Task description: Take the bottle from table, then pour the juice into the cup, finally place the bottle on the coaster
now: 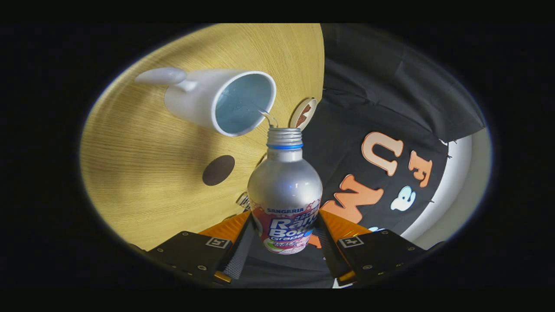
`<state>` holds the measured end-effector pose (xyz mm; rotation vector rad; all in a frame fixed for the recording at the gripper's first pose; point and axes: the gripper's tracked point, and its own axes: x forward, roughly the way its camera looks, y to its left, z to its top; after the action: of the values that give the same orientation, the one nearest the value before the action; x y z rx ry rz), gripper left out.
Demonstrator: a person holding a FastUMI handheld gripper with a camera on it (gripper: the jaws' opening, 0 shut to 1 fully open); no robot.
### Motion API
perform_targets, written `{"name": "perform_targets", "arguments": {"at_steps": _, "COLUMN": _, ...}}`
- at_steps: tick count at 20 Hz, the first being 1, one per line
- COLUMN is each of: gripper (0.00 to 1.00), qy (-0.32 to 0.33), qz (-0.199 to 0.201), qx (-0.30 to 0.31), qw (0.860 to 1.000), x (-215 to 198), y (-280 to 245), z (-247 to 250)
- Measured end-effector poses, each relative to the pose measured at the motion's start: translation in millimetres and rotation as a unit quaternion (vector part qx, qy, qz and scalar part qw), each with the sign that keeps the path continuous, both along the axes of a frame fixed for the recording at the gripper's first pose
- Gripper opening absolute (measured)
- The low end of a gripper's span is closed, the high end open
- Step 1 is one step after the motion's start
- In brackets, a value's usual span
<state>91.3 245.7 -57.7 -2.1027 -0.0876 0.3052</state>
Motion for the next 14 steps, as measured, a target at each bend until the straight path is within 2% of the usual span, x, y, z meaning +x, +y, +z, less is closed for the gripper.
{"name": "perform_targets", "arguments": {"at_steps": 14, "gripper": 0.76, "qy": -0.002, "qz": 0.006, "qx": -0.041, "qw": 0.999, "x": 0.6, "y": 10.5, "z": -1.3}}
